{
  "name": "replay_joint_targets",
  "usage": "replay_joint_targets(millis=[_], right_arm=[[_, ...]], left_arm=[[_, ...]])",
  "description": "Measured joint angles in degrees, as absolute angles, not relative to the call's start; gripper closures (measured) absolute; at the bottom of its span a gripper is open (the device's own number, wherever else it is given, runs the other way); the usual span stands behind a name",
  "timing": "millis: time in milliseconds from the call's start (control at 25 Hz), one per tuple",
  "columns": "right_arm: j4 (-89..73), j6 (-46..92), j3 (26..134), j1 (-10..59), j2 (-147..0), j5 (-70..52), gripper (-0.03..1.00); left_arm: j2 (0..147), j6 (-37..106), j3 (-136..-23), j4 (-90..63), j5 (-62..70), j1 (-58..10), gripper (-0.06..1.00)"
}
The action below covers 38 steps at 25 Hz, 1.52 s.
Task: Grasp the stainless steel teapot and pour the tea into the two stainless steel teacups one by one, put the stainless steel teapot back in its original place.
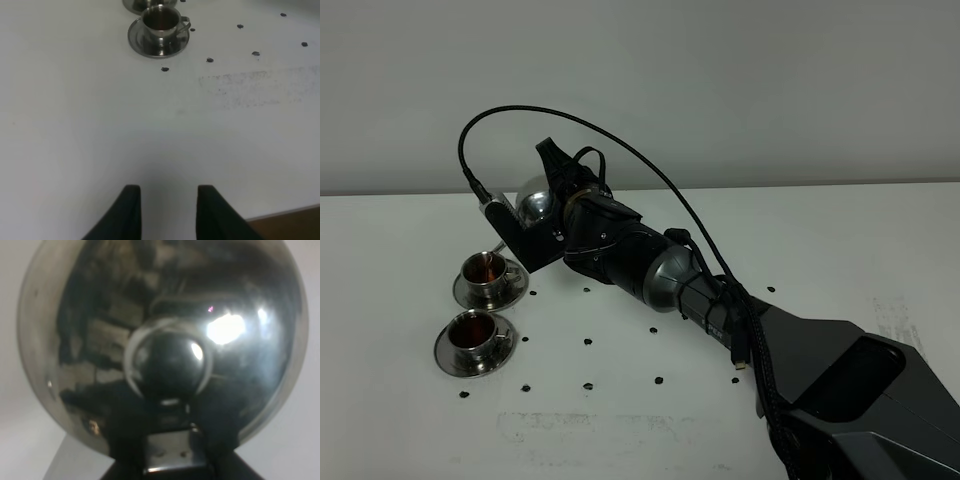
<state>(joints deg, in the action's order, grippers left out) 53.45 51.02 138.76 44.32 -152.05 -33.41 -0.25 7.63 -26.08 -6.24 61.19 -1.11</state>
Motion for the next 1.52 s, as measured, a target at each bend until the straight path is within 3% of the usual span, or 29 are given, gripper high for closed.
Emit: replay_joint_targets(millis=[1520], right_arm=[[56.5, 51.1, 138.8, 44.3, -152.0, -32.9, 0.78]], left_arm=[[-0.2, 7.6, -26.1, -6.2, 61.2, -1.1, 0.64]])
